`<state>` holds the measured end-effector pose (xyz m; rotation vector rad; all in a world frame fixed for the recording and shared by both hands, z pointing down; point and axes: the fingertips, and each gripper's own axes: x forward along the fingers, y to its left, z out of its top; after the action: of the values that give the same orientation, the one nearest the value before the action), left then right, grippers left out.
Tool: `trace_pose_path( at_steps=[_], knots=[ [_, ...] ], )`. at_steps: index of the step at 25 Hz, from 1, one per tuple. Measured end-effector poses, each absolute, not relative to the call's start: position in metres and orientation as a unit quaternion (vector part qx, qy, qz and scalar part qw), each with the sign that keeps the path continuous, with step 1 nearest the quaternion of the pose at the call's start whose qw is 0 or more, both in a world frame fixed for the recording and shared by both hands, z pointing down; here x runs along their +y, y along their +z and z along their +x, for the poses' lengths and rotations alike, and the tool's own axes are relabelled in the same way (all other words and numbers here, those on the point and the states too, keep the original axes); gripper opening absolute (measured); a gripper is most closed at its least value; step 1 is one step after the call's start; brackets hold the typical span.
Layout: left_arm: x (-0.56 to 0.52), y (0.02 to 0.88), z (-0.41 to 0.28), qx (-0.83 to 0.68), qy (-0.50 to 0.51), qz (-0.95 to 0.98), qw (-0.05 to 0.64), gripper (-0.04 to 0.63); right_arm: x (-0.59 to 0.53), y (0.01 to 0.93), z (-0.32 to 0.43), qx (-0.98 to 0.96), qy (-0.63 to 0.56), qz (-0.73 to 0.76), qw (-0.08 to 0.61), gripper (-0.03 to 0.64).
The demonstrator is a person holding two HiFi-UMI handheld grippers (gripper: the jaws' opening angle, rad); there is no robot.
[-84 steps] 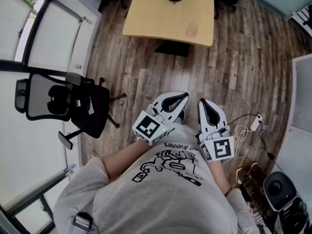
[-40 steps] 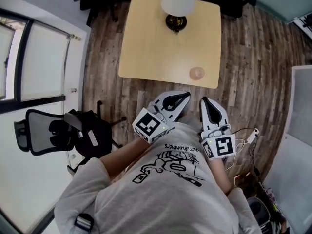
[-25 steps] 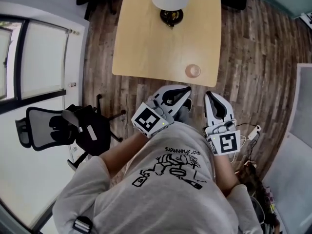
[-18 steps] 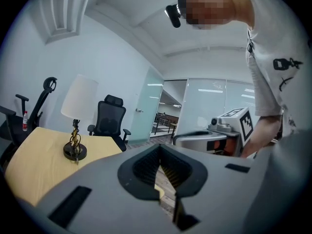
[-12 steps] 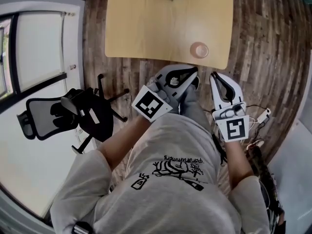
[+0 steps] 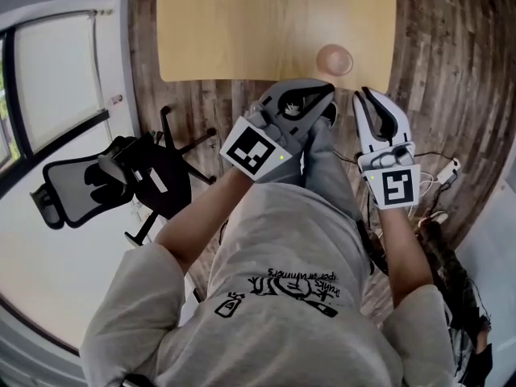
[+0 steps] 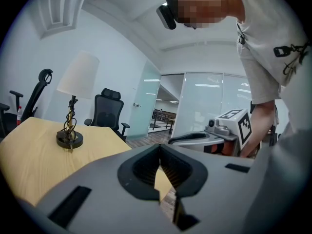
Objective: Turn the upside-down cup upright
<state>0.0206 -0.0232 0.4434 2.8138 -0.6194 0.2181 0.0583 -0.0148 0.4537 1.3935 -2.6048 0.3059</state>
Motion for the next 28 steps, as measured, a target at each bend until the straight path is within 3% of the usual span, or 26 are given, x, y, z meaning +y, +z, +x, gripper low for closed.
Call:
trace_pose_path(
  at_steps=[6,20,28],
  knots=[
    [-0.033,0.465,0.017,-0.218,0.075,0.966,0.12,0.009,-0.022,0.483,0.055,-0.872,0.11,0.47,0.087,0.057],
    [-0.046,0.497,0.006,-0.23,0.073,0.963,0.123,0.009,-0.041,0.526,0.032,-0.872,0.101,0.468,0.099,0.276],
    [-0.059,0.502,0.005,-0.236,0.071,0.961,0.127,0.009,-0.059,0.539,0.025,-0.875,0.102,0.461,0.108,0.315]
  ],
)
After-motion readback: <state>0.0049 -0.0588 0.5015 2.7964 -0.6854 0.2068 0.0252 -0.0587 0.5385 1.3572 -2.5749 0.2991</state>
